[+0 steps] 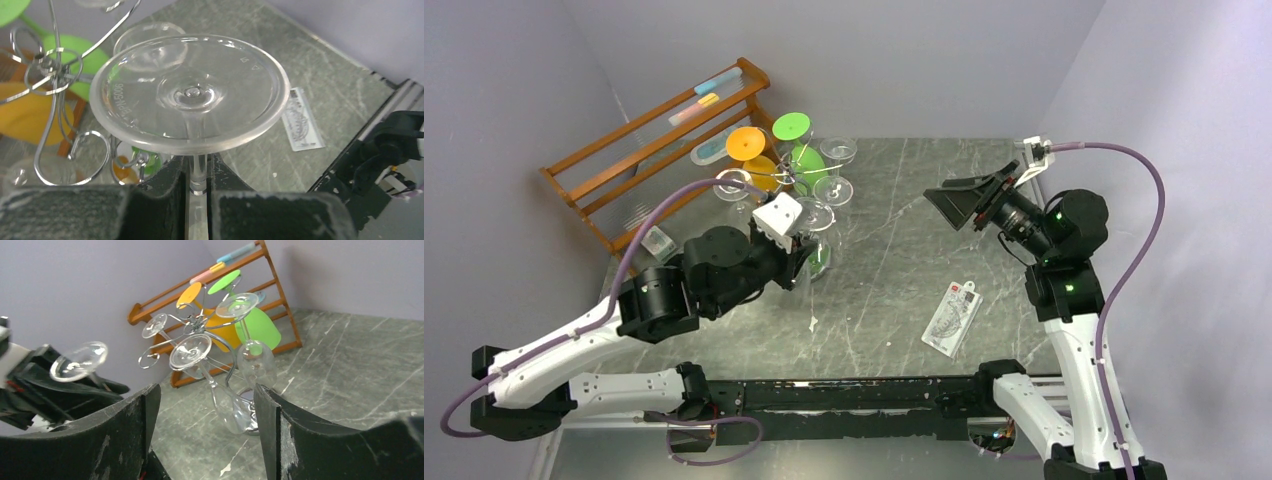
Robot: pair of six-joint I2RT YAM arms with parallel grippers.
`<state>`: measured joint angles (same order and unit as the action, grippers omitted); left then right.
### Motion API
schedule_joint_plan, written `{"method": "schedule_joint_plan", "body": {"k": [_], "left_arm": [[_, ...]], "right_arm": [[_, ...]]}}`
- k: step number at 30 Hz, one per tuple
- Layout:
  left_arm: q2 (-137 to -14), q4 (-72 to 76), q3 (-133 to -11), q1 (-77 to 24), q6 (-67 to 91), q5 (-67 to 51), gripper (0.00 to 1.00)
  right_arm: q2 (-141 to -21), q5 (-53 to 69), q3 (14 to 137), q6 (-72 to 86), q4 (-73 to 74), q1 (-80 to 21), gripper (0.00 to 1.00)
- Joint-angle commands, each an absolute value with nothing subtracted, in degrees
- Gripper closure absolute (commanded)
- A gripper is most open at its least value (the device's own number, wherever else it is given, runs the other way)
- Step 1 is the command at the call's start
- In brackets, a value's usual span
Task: Place the wine glass upside down on the wine glass rack
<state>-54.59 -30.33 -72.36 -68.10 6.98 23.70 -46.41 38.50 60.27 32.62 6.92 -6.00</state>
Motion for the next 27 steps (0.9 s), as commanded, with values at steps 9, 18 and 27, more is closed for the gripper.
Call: {"method": "schedule_joint_plan", "body": {"k": [9,18,27], "left_arm": [[-53.59,-27.19,-64.62,-67.48,13.93,37.88,0.95],[-53.83,-20.76,-61.3,-60.92,13.99,29.53,0.95],[-50.89,-12.05,-54.87,-60.12,10.95,28.21,0.95]], "right_arm": [[-50.79,44.15,64.84,36.48,5.48,-10.07,0.35],[-57.53,26.14,69.01,32.09,10.11,-35.04,0.37],[-61.52,9.34,69.72,48.5,7.13,-47.41,0.43]]}}
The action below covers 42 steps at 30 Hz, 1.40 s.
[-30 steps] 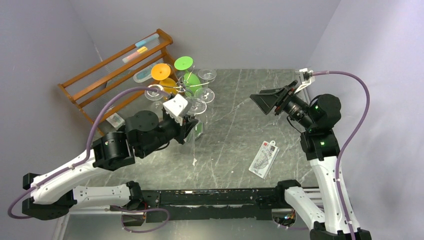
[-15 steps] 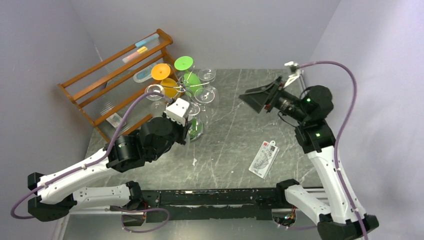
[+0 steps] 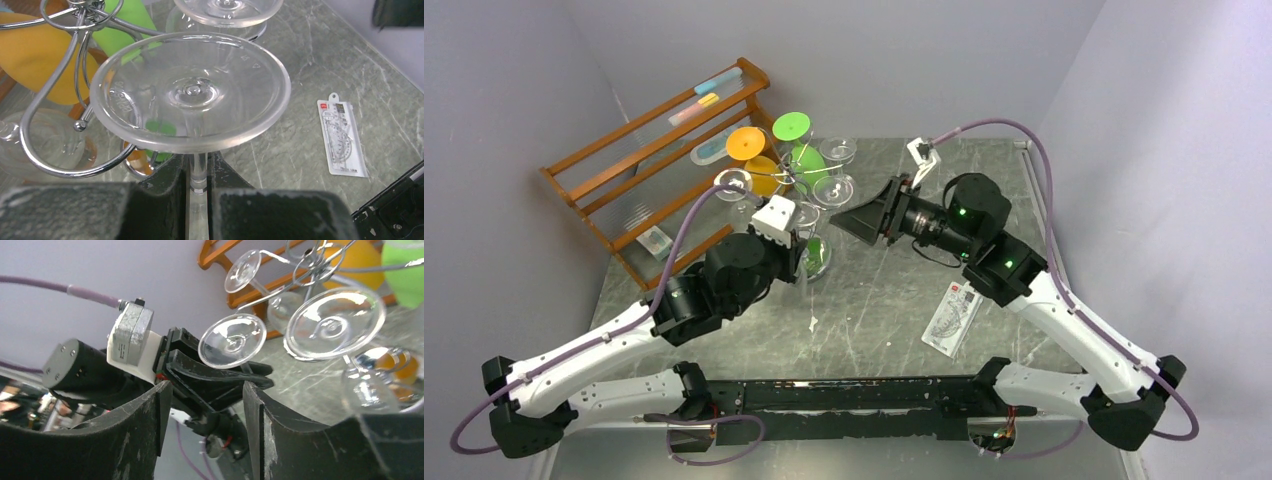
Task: Place the wine glass upside down on the wine glass rack
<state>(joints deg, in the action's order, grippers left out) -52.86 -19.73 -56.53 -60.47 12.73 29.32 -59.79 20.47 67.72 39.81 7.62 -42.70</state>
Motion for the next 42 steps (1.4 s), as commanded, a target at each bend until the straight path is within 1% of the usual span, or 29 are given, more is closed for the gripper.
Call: {"method": "schedule_joint_plan", "body": {"k": [1,8,12,13,15,17,18,22,26,29,30,32,35,36,37,40,42], "left_arm": [[-50.54,-11.19,-54.4,-60.12,10.57,28.52,0.95],[-48.16,-5.76,-50.87,-60.12,7.07,29.88,0.95],[-46.8,-3.15,-49.17,-60.12,5.18,29.18,0.95],[-46.26,-2.56,-48.73,-60.12,4.57,29.03,0.95],[-45.72,-1.85,-48.04,-60.12,3.83,29.03,0.95],[-45.1,-0.91,-47.12,-60.12,2.82,28.76,0.95],[-44.81,-0.64,-46.94,-60.12,2.64,28.7,0.95],[-44.65,-0.44,-46.34,-60.12,2.15,28.75,0.95],[-44.74,-0.44,-46.15,-60.12,1.98,27.77,0.95],[-44.42,-0.44,-45.97,-60.12,1.97,27.31,0.95],[-44.27,-0.44,-45.89,-60.16,1.92,27.02,0.95],[-44.04,-0.44,-45.95,-60.12,2.07,26.14,0.95],[-43.36,-2.14,-45.94,-60.12,3.05,24.83,0.95],[-42.81,-1.88,-45.37,-60.12,3.31,24.55,0.95],[-42.13,-1.55,-44.83,-60.12,3.6,24.54,0.94],[-41.05,-1.86,-44.83,-60.12,4.62,25.32,0.89],[-40.73,-2.79,-45.36,-60.12,5.17,25.92,0.83]], "right_arm": [[-62.13,7.43,69.96,50.14,7.46,-48.59,0.43],[-63.53,-8.6,70.95,57.57,10.02,-56.52,0.47],[-63.71,-13.2,69.42,63.17,9.87,-58.37,0.48],[-63.53,-14.35,68.79,64.94,9.43,-58.56,0.52],[-62.48,-15.36,66.24,68.78,6.3,-58.78,0.58],[-61.94,-15.13,64.17,71.24,1.96,-59.07,0.6],[-62.3,-15.04,64.38,72.08,2.01,-59.32,0.61],[-64.14,-14.75,66.44,74.14,3.8,-60.19,0.61],[-65.28,-14.36,66.82,75.1,2.97,-60.97,0.58],[-66.19,-13.72,67.22,75.53,2.27,-61.23,0.6],[-66.34,-13.64,67.15,75.69,2.06,-61.33,0.62],[-66.4,-13.79,66.73,76.11,1.21,-61.42,0.7],[-65.94,-14.33,66.03,76.42,0.27,-61.52,0.89],[-65.8,-14.7,65.96,76.48,0.26,-61.53,0.97],[-65.68,-14.99,65.82,76.66,0.26,-61.54,1.0],[-65.61,-14.67,64.96,77.5,-1.51,-61.53,1.0],[-65.65,-14.39,64.89,78.12,-1.47,-61.53,1.0]]}}
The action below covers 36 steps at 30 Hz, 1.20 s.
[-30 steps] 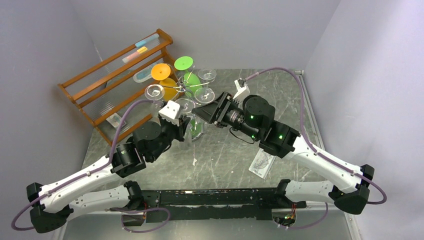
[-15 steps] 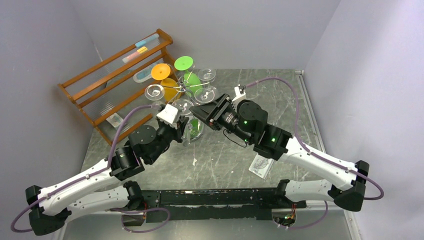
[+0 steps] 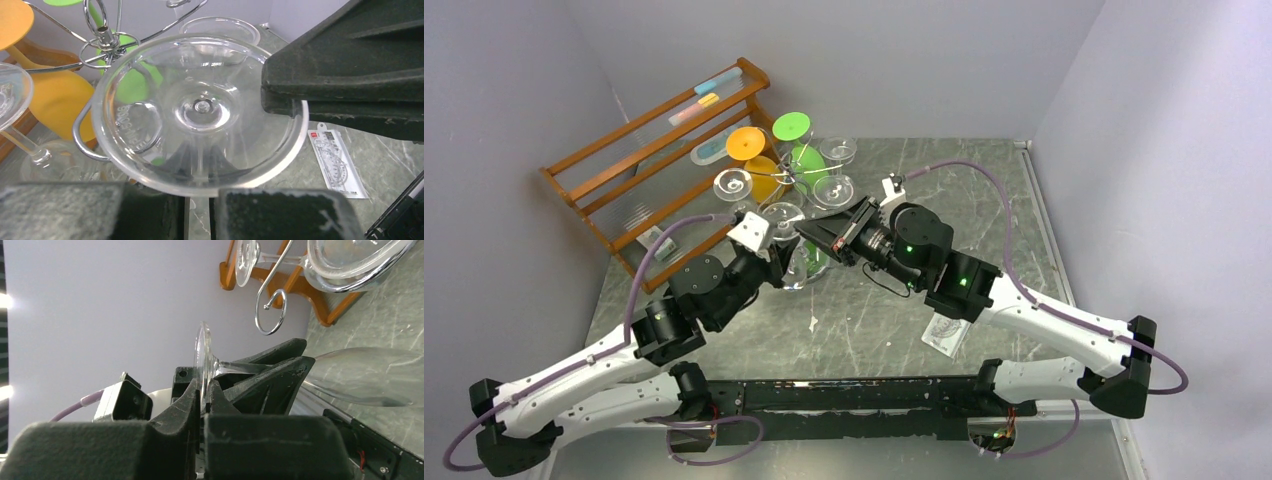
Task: Place the wine glass upside down on the wine glass rack
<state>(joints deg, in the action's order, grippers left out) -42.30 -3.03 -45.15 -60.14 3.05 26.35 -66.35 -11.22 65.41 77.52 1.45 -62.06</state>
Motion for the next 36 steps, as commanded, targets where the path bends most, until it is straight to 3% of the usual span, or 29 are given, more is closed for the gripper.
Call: {"method": "schedule_joint_plan", "body": {"k": [1,11,17,24,36], "left_arm": [[-40.65,-3.12,-45.43,-60.12,5.49,26.03,0.79],[-37.01,-8.56,-45.51,-60.12,10.68,25.59,0.38],[-32.1,-14.37,-47.44,-60.12,16.45,25.55,0.25],[-30.02,-21.47,-53.52,-60.12,24.17,28.05,0.2],[-29.77,-27.84,-60.78,-60.12,35.4,40.01,0.23]], "right_arm": [[-65.59,-14.33,64.66,78.41,-1.8,-61.52,1.0],[-64.99,-15.69,64.24,82.71,-1.42,-61.58,1.0],[-65.17,-16.44,64.26,83.73,-0.75,-61.55,1.0],[-63.89,-17.71,64.19,84.93,2.52,-61.53,1.0],[-64.69,-19.84,66.19,85.04,5.19,-61.58,1.0]]}}
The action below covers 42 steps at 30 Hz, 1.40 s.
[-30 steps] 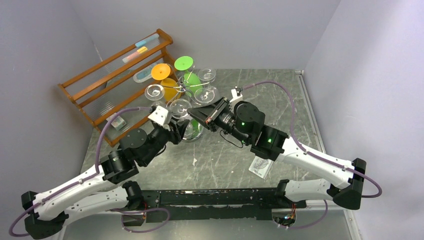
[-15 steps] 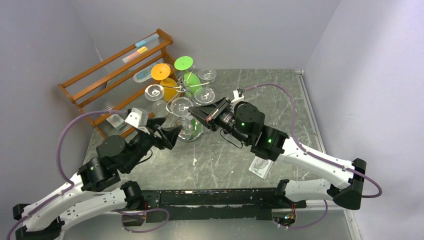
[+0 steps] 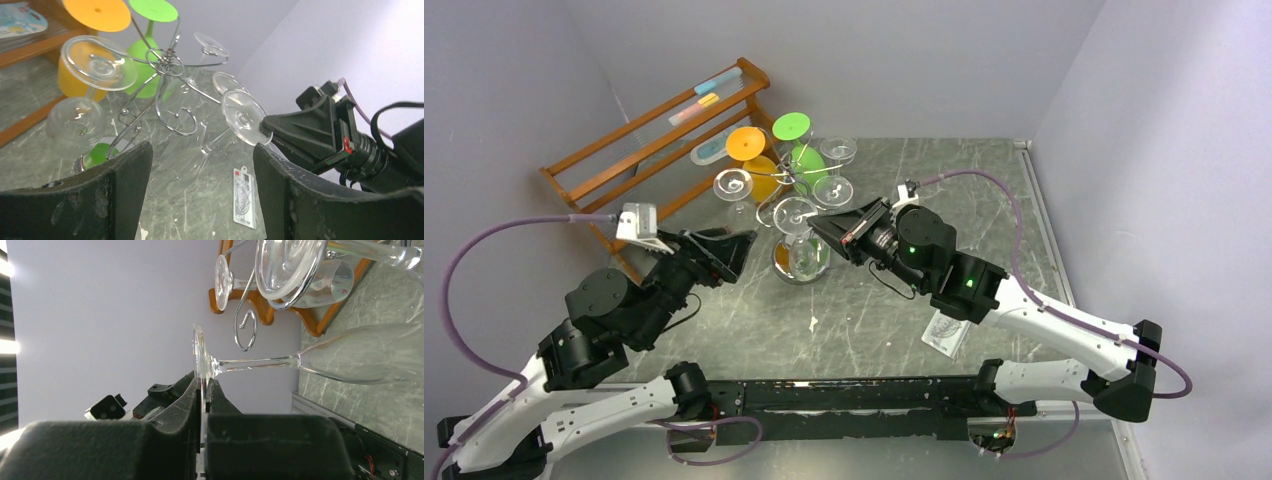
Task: Place the wine glass upside down on the wine glass rack
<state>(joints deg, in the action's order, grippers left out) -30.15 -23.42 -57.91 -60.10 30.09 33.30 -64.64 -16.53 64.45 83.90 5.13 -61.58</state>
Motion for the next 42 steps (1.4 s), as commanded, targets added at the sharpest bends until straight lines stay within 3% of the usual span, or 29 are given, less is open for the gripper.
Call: {"method": "schedule_joint_plan", "body": {"k": [1,33,42], "left_arm": [[-29.91,-28.51,-61.34,-60.12,35.75,40.75,0.23],[-32.27,-31.16,-62.44,-60.12,39.86,42.52,0.23],[-32.32,-31.97,-62.31,-60.12,40.82,43.47,0.22]], "right_arm": [[-65.03,-20.06,66.51,84.95,5.12,-61.53,1.0],[-74.65,-28.44,72.25,91.88,4.07,-61.54,1.0],[-77.04,-26.01,73.54,89.78,1.67,-61.59,1.0]]}}
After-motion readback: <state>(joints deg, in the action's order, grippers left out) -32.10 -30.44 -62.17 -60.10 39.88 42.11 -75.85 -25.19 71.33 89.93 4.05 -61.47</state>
